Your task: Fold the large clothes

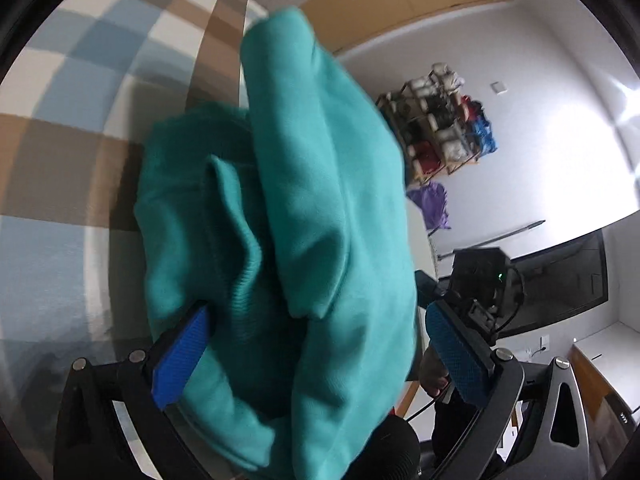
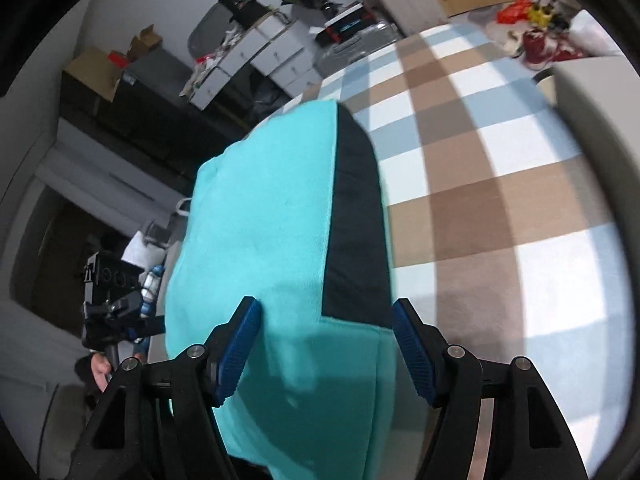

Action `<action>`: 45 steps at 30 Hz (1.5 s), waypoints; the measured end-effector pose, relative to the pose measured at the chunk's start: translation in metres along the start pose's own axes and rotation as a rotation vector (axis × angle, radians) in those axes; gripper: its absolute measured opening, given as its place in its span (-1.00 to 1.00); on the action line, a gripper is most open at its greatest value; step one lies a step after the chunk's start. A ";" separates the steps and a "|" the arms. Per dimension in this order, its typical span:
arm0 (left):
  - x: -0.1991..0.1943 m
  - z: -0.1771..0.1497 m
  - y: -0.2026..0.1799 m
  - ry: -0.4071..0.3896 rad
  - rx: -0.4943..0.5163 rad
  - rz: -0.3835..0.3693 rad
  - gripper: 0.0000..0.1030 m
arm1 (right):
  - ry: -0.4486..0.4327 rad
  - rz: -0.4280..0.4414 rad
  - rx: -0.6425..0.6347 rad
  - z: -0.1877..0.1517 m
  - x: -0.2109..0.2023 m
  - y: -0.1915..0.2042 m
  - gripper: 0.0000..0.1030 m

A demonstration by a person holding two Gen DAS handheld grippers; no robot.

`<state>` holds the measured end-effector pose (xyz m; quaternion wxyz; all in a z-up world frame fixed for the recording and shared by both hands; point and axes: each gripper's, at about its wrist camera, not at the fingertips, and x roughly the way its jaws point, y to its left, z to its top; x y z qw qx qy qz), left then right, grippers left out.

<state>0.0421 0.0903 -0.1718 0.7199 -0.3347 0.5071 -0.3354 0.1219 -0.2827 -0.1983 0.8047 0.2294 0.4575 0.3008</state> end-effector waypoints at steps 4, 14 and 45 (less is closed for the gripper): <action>0.006 0.004 -0.007 0.024 0.005 -0.008 0.97 | 0.023 -0.001 -0.031 -0.002 0.002 0.005 0.37; -0.061 -0.011 0.002 -0.190 0.048 0.135 0.97 | 0.045 -0.016 -0.071 -0.028 -0.009 0.023 0.37; -0.027 0.005 0.019 -0.075 -0.006 0.018 0.97 | 0.010 0.001 -0.070 -0.006 0.031 0.050 0.39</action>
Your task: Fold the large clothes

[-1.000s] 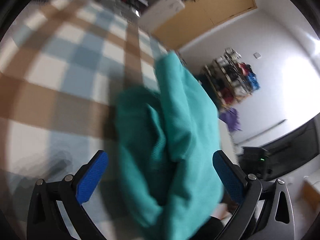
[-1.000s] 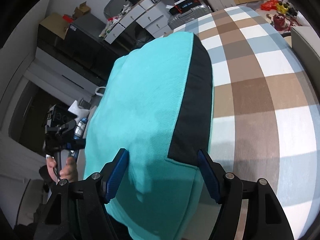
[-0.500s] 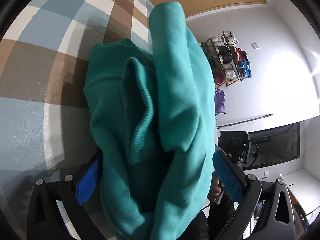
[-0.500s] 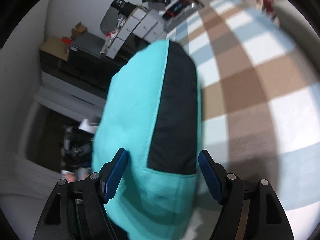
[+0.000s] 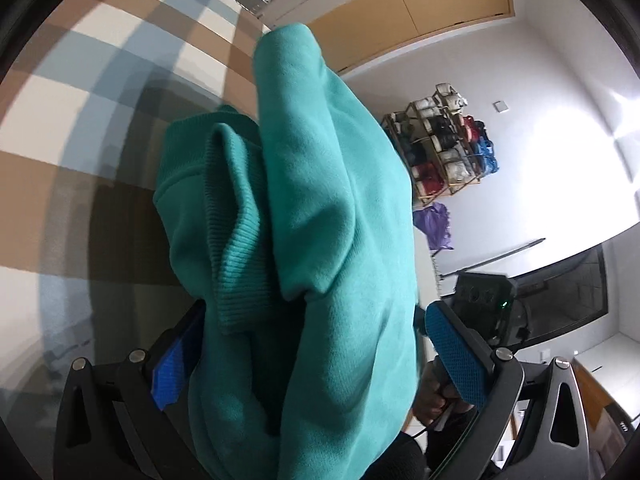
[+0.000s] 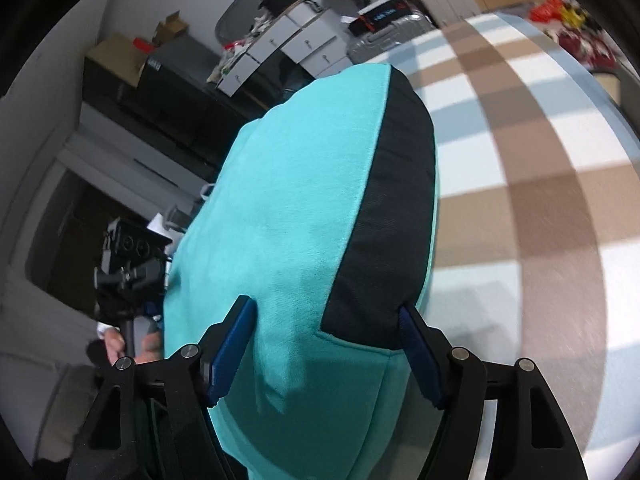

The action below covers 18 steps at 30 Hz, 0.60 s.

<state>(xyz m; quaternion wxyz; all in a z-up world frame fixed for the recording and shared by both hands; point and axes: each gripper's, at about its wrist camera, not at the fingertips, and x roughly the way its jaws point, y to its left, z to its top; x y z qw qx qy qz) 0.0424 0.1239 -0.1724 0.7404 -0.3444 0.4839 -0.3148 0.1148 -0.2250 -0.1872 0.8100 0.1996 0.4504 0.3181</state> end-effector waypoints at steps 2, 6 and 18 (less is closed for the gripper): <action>0.003 -0.005 -0.002 0.025 0.033 0.044 0.97 | -0.013 -0.021 -0.004 0.005 0.008 0.006 0.40; 0.002 -0.013 -0.005 0.036 0.081 0.123 0.97 | -0.039 -0.082 -0.026 0.011 0.020 0.020 0.44; -0.052 -0.035 -0.037 -0.140 0.193 0.290 0.97 | -0.113 -0.076 0.020 -0.024 0.010 0.027 0.48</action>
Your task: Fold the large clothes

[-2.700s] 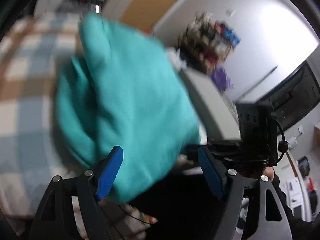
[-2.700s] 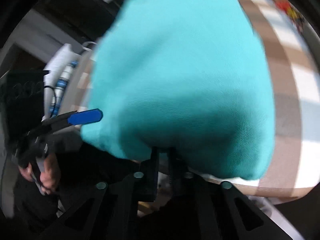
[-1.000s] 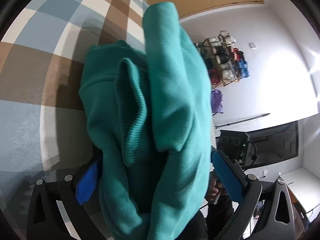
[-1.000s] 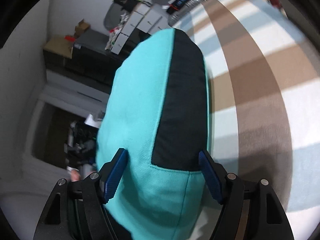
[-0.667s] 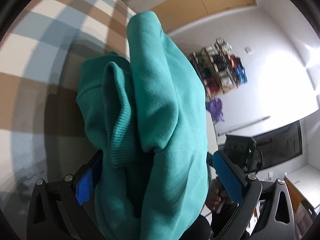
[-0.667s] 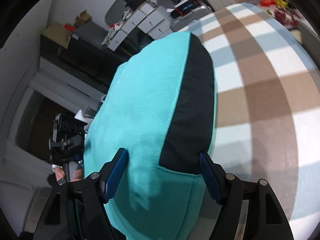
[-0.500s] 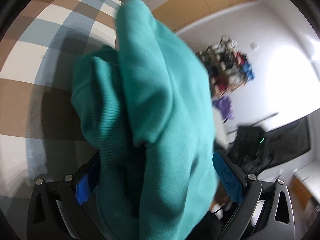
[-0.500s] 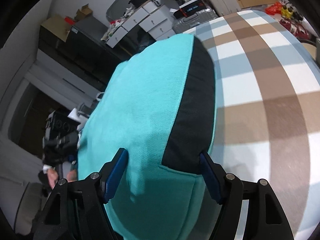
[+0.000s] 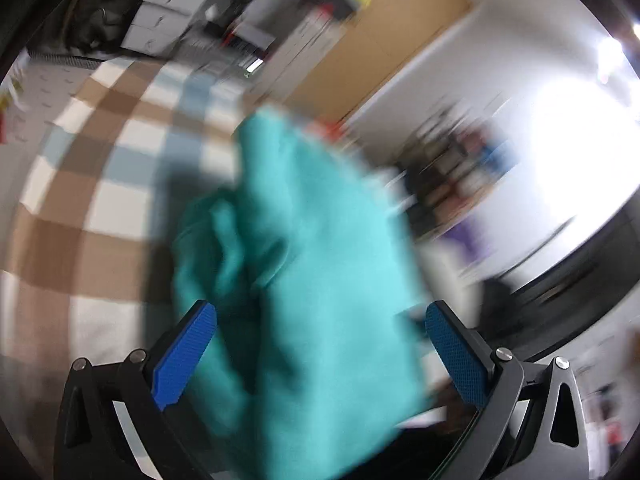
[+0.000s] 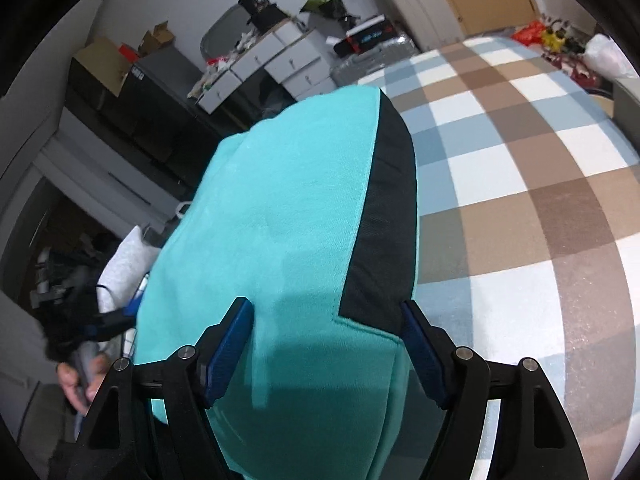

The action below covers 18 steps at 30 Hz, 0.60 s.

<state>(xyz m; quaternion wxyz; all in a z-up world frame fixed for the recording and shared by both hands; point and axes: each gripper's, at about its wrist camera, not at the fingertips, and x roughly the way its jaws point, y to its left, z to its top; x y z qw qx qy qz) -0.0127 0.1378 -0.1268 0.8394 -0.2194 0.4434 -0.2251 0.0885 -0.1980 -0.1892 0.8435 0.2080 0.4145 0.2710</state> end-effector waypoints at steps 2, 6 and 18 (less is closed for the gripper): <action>0.028 -0.002 0.025 0.119 -0.089 0.024 0.97 | -0.003 0.014 0.025 0.002 0.001 -0.005 0.51; 0.056 -0.001 0.050 0.255 -0.160 -0.042 0.97 | 0.047 0.068 0.103 0.005 0.012 -0.020 0.72; 0.063 -0.008 0.044 0.348 -0.082 -0.195 0.85 | 0.163 0.203 0.083 0.007 0.010 -0.026 0.46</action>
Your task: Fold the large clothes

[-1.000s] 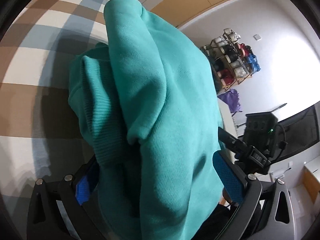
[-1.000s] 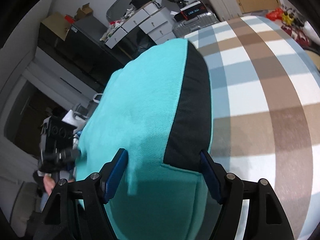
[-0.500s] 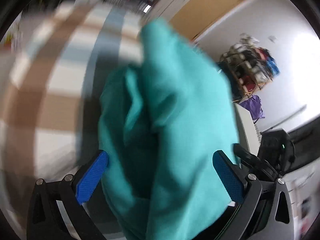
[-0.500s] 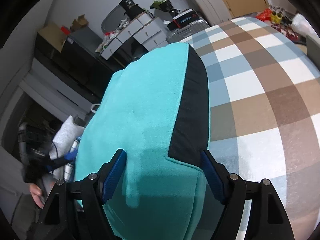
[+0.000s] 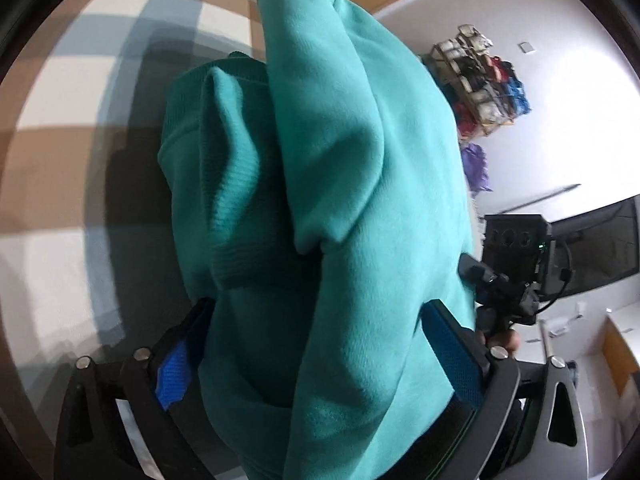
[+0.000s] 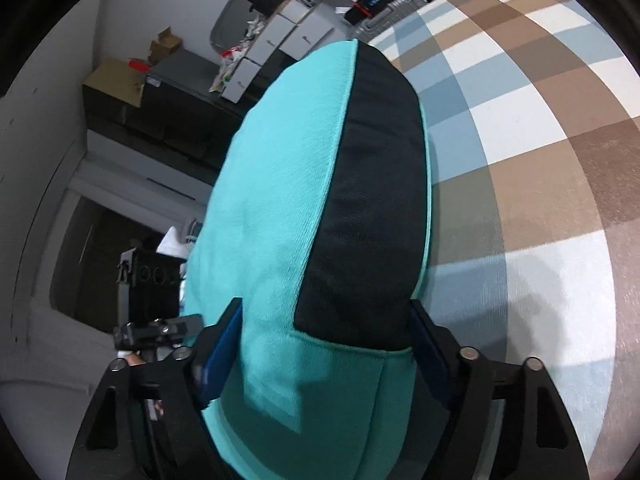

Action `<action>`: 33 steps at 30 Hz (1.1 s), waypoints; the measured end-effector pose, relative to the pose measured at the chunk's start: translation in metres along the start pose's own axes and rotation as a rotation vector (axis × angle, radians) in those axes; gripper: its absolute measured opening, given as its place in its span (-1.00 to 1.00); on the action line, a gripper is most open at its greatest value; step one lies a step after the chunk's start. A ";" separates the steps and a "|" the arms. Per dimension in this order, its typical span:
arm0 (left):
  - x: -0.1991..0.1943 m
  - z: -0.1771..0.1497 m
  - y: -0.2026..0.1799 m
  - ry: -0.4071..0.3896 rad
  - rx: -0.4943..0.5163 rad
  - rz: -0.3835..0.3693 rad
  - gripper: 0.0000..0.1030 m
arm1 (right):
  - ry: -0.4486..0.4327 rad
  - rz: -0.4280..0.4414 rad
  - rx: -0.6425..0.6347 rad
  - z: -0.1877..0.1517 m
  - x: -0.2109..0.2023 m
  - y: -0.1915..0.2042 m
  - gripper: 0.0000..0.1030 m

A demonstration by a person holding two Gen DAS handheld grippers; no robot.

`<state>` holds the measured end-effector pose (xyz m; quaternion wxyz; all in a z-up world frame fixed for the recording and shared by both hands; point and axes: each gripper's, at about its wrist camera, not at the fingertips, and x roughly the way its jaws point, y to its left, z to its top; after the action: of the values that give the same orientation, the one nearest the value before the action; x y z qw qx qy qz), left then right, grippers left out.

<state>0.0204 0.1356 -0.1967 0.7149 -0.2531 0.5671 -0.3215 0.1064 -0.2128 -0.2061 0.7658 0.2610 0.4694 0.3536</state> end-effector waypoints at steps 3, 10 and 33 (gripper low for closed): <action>0.003 -0.004 -0.004 0.039 0.048 -0.004 0.83 | 0.047 -0.002 -0.043 -0.011 -0.016 0.006 0.44; -0.003 0.001 -0.010 -0.001 0.057 0.032 0.83 | 0.017 0.024 0.006 -0.005 -0.006 -0.012 0.47; 0.069 -0.011 -0.063 0.075 0.119 -0.001 0.46 | -0.122 -0.092 0.039 -0.033 -0.118 -0.048 0.41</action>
<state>0.0088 0.0420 -0.1980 0.7067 -0.1985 0.5732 -0.3641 0.0544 -0.3334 -0.1923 0.8033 0.2753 0.4400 0.2921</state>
